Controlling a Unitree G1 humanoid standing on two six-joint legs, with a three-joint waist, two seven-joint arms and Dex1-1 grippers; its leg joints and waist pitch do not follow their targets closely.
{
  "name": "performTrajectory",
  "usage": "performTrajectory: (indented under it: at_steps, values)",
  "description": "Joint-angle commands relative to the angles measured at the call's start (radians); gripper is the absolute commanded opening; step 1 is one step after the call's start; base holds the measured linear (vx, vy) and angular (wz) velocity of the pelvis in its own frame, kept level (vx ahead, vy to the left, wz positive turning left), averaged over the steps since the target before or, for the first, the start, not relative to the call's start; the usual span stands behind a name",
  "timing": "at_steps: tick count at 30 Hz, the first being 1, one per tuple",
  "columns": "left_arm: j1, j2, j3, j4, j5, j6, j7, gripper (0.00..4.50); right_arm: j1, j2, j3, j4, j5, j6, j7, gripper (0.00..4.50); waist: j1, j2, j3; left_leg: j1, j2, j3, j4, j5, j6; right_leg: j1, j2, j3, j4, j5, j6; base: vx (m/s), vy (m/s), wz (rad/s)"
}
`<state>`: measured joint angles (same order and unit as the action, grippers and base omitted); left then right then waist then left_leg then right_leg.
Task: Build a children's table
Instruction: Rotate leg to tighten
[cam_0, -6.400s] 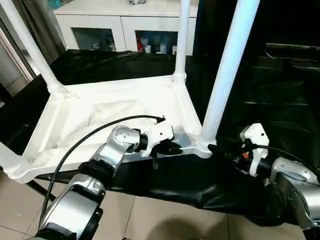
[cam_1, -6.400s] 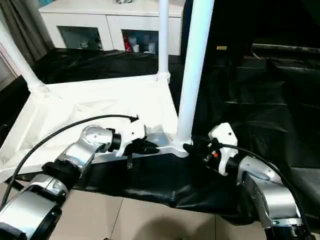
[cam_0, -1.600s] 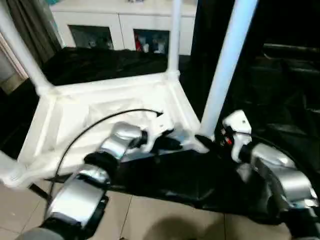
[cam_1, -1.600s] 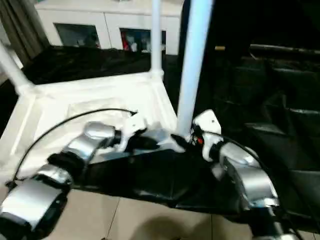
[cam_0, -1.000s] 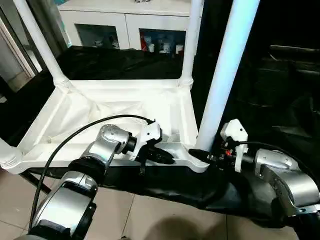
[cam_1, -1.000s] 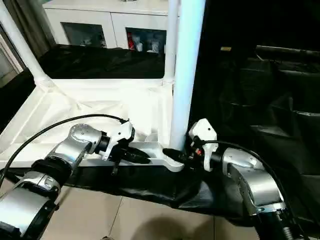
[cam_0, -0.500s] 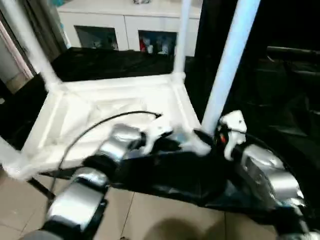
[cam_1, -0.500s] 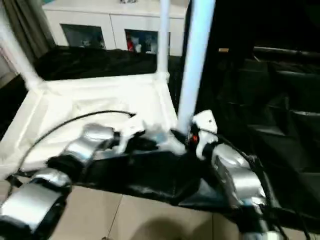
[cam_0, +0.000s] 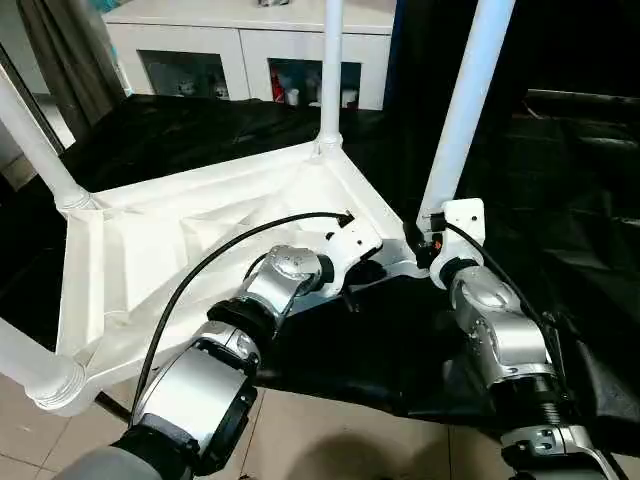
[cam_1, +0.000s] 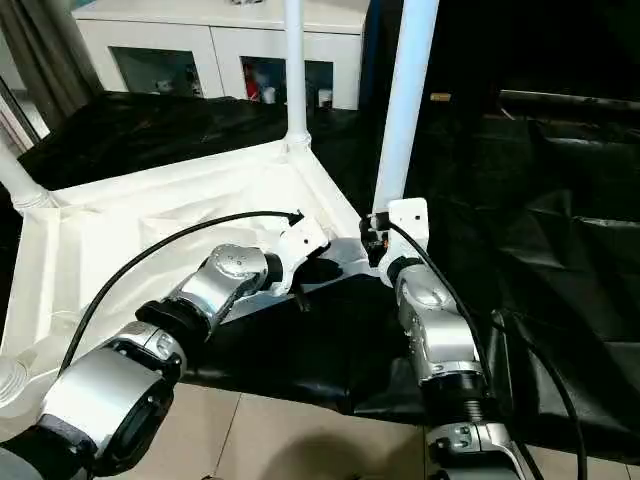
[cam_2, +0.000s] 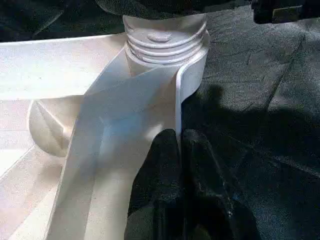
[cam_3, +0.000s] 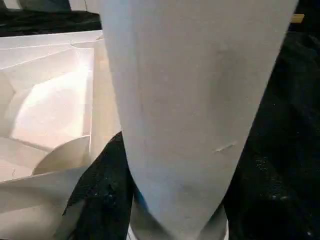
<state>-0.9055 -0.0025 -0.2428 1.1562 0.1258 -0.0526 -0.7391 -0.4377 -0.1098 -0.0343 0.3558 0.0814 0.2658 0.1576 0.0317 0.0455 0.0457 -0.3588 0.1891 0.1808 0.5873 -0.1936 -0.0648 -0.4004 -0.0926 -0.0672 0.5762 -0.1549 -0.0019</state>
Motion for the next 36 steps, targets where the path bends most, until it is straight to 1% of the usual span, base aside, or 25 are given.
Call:
performTrajectory:
  at_steps: [1,2,3,4,5,6,7,8,9,11,13,16,17,19,20,21,22,25,26,27,28,30,32,34,36]
  values:
    - [0.01,0.041,0.001,0.001,0.006,-0.021,-0.036,0.0,0.037,-0.007,0.063,-0.06,0.079,0.016,0.184,2.67,0.002,-0.016,-0.062,0.001,0.024,-0.008,-0.07,-0.225,0.07,0.054,-0.049,0.033,-0.074,-0.277,-0.214,0.0,0.0,0.0]
    - [0.012,0.045,0.0,0.0,0.005,-0.024,-0.047,0.0,0.04,-0.016,0.067,-0.07,0.086,0.021,0.207,2.67,0.005,-0.017,-0.062,-0.002,0.024,-0.009,-0.07,-0.217,0.084,0.06,-0.052,0.034,-0.072,-0.271,-0.208,0.0,0.0,0.0]
    - [0.013,0.047,0.0,-0.001,0.004,-0.025,-0.052,0.0,0.042,-0.02,0.069,-0.074,0.089,0.023,0.216,2.77,0.004,-0.016,-0.063,-0.005,0.024,-0.011,-0.07,-0.206,0.088,0.062,-0.051,0.034,-0.07,-0.259,-0.208,0.0,0.0,0.0]
    - [0.02,0.058,-0.001,-0.005,0.001,-0.04,-0.079,0.0,0.05,-0.046,0.086,-0.096,0.092,0.034,0.261,2.77,0.002,-0.015,-0.063,-0.009,0.027,-0.013,-0.072,-0.192,0.09,0.062,-0.05,0.032,-0.068,-0.249,-0.208,0.0,0.0,0.0]
    - [0.025,0.065,0.0,-0.007,-0.003,-0.048,-0.102,0.0,0.056,-0.066,0.096,-0.112,0.092,0.039,0.291,3.05,0.002,-0.016,-0.065,-0.006,0.026,-0.011,-0.068,-0.184,0.092,0.059,-0.05,0.033,-0.068,-0.242,-0.214,0.0,0.0,0.0]
    - [0.037,0.082,-0.001,-0.015,-0.008,-0.07,-0.15,0.0,0.071,-0.108,0.115,-0.143,0.091,0.047,0.349,3.05,0.005,-0.015,-0.065,-0.004,0.027,-0.011,-0.067,-0.174,0.094,0.06,-0.05,0.033,-0.067,-0.231,-0.224,0.0,0.0,0.0]
    - [0.037,0.082,-0.001,-0.015,-0.008,-0.07,-0.15,0.0,0.071,-0.108,0.115,-0.143,0.091,0.047,0.349,3.11,0.005,-0.015,-0.065,-0.004,0.027,-0.011,-0.067,-0.174,0.094,0.06,-0.05,0.033,-0.067,-0.231,-0.224,0.0,0.0,0.0]
    - [0.05,0.098,-0.001,-0.025,-0.017,-0.089,-0.214,0.0,0.089,-0.15,0.127,-0.17,0.1,0.052,0.412,3.11,0.006,-0.015,-0.063,-0.006,0.029,-0.01,-0.067,-0.169,0.101,0.06,-0.051,0.034,-0.066,-0.218,-0.233,0.0,0.0,0.0]
    - [0.062,0.108,-0.002,-0.037,-0.026,-0.108,-0.263,0.0,0.1,-0.174,0.13,-0.187,0.107,0.055,0.447,3.11,0.007,-0.018,-0.064,-0.005,0.03,-0.009,-0.066,-0.171,0.105,0.06,-0.052,0.034,-0.065,-0.219,-0.236,0.0,0.0,0.0]
    - [0.083,0.123,0.0,-0.062,-0.051,-0.124,-0.358,0.0,0.119,-0.215,0.137,-0.212,0.119,0.064,0.502,3.11,0.006,-0.017,-0.064,-0.006,0.032,-0.008,-0.066,-0.176,0.109,0.058,-0.052,0.035,-0.064,-0.22,-0.244,0.0,0.0,0.0]
    - [0.104,0.142,-0.003,-0.094,-0.077,-0.12,-0.457,0.0,0.142,-0.259,0.144,-0.242,0.131,0.078,0.568,3.11,0.011,-0.016,-0.063,-0.004,0.035,-0.008,-0.067,-0.177,0.111,0.057,-0.052,0.036,-0.063,-0.215,-0.253,0.0,0.0,0.0]
    - [0.129,0.171,-0.017,-0.131,-0.092,-0.107,-0.555,0.0,0.17,-0.313,0.157,-0.28,0.149,0.099,0.645,3.11,0.019,-0.013,-0.062,0.001,0.039,-0.005,-0.067,-0.194,0.104,0.051,-0.052,0.037,-0.063,-0.229,-0.261,0.0,0.0,0.0]
    - [0.132,0.173,-0.018,-0.134,-0.093,-0.106,-0.563,0.0,0.172,-0.316,0.157,-0.282,0.152,0.102,0.65,3.11,0.024,-0.015,-0.06,0.002,0.04,-0.004,-0.068,-0.204,0.099,0.052,-0.052,0.037,-0.063,-0.245,-0.258,0.0,0.0,0.0]
    - [0.138,0.179,-0.019,-0.143,-0.097,-0.103,-0.583,0.0,0.177,-0.324,0.158,-0.288,0.159,0.112,0.663,3.11,0.029,-0.014,-0.06,0.002,0.04,-0.004,-0.069,-0.215,0.089,0.05,-0.053,0.037,-0.065,-0.274,-0.248,0.0,0.0,0.0]
    - [0.148,0.187,-0.018,-0.156,-0.102,-0.101,-0.61,0.0,0.186,-0.337,0.163,-0.3,0.168,0.124,0.686,3.11,0.032,-0.015,-0.06,0.005,0.04,-0.003,-0.07,-0.22,0.082,0.048,-0.055,0.038,-0.066,-0.283,-0.244,0.0,0.0,0.0]
    - [0.151,0.19,-0.017,-0.16,-0.104,-0.1,-0.618,0.0,0.189,-0.341,0.165,-0.304,0.171,0.128,0.694,3.11,0.034,-0.015,-0.059,0.005,0.04,-0.003,-0.07,-0.22,0.08,0.049,-0.054,0.038,-0.066,-0.284,-0.241,0.0,0.0,0.0]
    - [0.155,0.196,-0.016,-0.167,-0.104,-0.097,-0.63,0.0,0.195,-0.35,0.174,-0.31,0.172,0.133,0.71,2.96,0.034,-0.015,-0.059,0.003,0.04,-0.004,-0.071,-0.22,0.077,0.05,-0.055,0.038,-0.065,-0.287,-0.238,0.0,0.0,0.0]
    - [0.158,0.199,-0.014,-0.171,-0.103,-0.093,-0.636,0.0,0.196,-0.353,0.18,-0.308,0.176,0.137,0.72,2.86,0.034,-0.016,-0.059,0.0,0.038,-0.005,-0.072,-0.222,0.072,0.051,-0.056,0.038,-0.066,-0.305,-0.225,0.0,0.0,0.0]
    - [0.158,0.2,-0.012,-0.173,-0.102,-0.089,-0.638,0.0,0.197,-0.354,0.182,-0.308,0.178,0.139,0.727,2.66,0.032,-0.016,-0.059,0.002,0.037,-0.006,-0.072,-0.224,0.068,0.049,-0.055,0.038,-0.068,-0.317,-0.219,0.0,0.0,0.0]
    - [0.16,0.201,-0.01,-0.176,-0.102,-0.086,-0.641,0.0,0.197,-0.355,0.182,-0.309,0.179,0.142,0.731,2.66,0.032,-0.016,-0.059,0.002,0.038,-0.006,-0.072,-0.223,0.067,0.05,-0.056,0.038,-0.068,-0.317,-0.219,0.0,0.0,0.0]
    - [0.162,0.202,-0.009,-0.18,-0.101,-0.083,-0.643,0.0,0.198,-0.356,0.185,-0.307,0.175,0.14,0.734,2.53,0.032,-0.019,-0.059,0.002,0.037,-0.005,-0.072,-0.22,0.068,0.05,-0.055,0.037,-0.069,-0.32,-0.216,0.0,0.0,0.0]
    - [0.165,0.205,-0.009,-0.188,-0.101,-0.077,-0.646,0.0,0.199,-0.36,0.189,-0.307,0.173,0.143,0.738,2.45,0.033,-0.017,-0.059,0.001,0.037,-0.006,-0.072,-0.212,0.07,0.05,-0.054,0.037,-0.068,-0.314,-0.215,0.0,0.0,0.0]
    - [0.169,0.206,-0.01,-0.196,-0.1,-0.072,-0.649,0.0,0.202,-0.359,0.187,-0.306,0.173,0.144,0.736,2.38,0.031,-0.018,-0.059,0.0,0.036,-0.006,-0.072,-0.208,0.072,0.05,-0.054,0.037,-0.067,-0.304,-0.217,0.0,0.0,0.0]
    - [0.169,0.203,-0.01,-0.195,-0.095,-0.069,-0.636,0.0,0.207,-0.35,0.18,-0.301,0.169,0.141,0.723,2.21,0.032,-0.018,-0.059,0.0,0.037,-0.006,-0.072,-0.21,0.07,0.05,-0.055,0.037,-0.068,-0.311,-0.215,0.0,0.0,0.0]
    - [0.169,0.201,-0.01,-0.194,-0.094,-0.068,-0.627,0.0,0.209,-0.347,0.178,-0.3,0.17,0.141,0.72,2.17,0.031,-0.018,-0.059,0.001,0.036,-0.006,-0.072,-0.213,0.07,0.049,-0.054,0.037,-0.069,-0.318,-0.213,0.0,0.0,0.0]
